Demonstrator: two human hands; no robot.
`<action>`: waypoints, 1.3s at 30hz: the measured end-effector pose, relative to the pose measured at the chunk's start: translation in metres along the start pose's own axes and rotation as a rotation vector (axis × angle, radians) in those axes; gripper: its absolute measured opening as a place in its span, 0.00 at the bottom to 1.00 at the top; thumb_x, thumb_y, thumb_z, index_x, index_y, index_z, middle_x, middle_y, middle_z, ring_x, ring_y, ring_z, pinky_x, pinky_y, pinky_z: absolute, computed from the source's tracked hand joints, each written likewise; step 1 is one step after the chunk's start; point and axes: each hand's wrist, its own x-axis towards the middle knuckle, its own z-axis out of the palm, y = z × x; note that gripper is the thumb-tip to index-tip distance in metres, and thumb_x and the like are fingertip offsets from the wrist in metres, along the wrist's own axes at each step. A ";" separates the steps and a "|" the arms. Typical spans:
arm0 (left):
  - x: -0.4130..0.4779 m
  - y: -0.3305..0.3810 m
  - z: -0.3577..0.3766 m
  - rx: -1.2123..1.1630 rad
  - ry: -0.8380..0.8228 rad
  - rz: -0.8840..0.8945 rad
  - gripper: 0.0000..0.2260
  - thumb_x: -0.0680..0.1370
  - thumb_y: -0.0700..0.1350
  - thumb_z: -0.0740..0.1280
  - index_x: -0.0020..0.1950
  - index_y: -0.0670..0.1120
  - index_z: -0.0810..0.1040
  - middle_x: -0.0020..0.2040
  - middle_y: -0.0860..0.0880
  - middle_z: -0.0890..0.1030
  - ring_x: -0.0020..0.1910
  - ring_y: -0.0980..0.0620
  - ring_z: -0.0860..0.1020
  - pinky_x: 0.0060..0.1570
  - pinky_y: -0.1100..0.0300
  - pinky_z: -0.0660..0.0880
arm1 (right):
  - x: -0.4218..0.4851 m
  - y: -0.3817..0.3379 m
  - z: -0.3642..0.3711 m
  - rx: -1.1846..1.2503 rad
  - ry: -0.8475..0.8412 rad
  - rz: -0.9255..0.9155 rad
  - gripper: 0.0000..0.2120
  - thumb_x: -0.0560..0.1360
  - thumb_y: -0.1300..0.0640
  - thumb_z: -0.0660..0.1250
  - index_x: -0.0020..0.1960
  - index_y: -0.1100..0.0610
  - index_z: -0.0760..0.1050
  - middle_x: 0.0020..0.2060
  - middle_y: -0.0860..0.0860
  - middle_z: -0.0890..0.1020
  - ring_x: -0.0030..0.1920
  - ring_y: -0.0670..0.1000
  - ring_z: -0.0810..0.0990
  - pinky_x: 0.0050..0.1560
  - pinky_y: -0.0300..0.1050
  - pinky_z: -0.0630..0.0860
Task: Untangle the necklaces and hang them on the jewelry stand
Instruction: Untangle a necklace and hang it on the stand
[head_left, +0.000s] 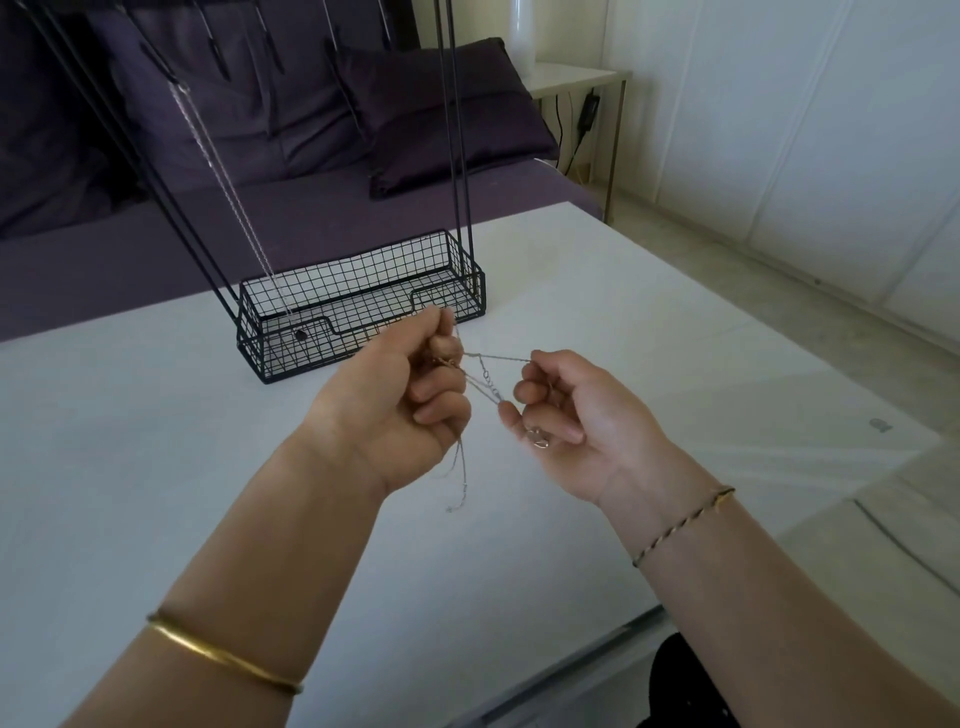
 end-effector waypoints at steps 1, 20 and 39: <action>0.000 -0.001 0.000 -0.016 -0.006 0.001 0.09 0.80 0.46 0.62 0.41 0.46 0.76 0.30 0.54 0.68 0.21 0.59 0.58 0.19 0.70 0.53 | 0.000 0.002 0.001 0.045 -0.010 0.010 0.14 0.79 0.60 0.60 0.34 0.61 0.70 0.23 0.52 0.73 0.14 0.44 0.56 0.35 0.40 0.77; -0.001 -0.003 0.005 0.258 0.022 0.171 0.12 0.78 0.38 0.60 0.58 0.47 0.78 0.31 0.53 0.72 0.25 0.58 0.63 0.21 0.69 0.57 | -0.011 -0.004 0.002 -0.176 -0.033 0.110 0.24 0.77 0.58 0.65 0.23 0.58 0.64 0.23 0.55 0.75 0.19 0.48 0.70 0.24 0.39 0.75; -0.002 -0.002 0.002 0.380 0.018 0.096 0.16 0.75 0.36 0.57 0.56 0.46 0.79 0.29 0.51 0.70 0.21 0.58 0.59 0.22 0.67 0.52 | -0.010 -0.004 0.006 -0.426 0.066 -0.443 0.03 0.77 0.65 0.65 0.45 0.63 0.77 0.34 0.58 0.81 0.20 0.47 0.73 0.27 0.43 0.78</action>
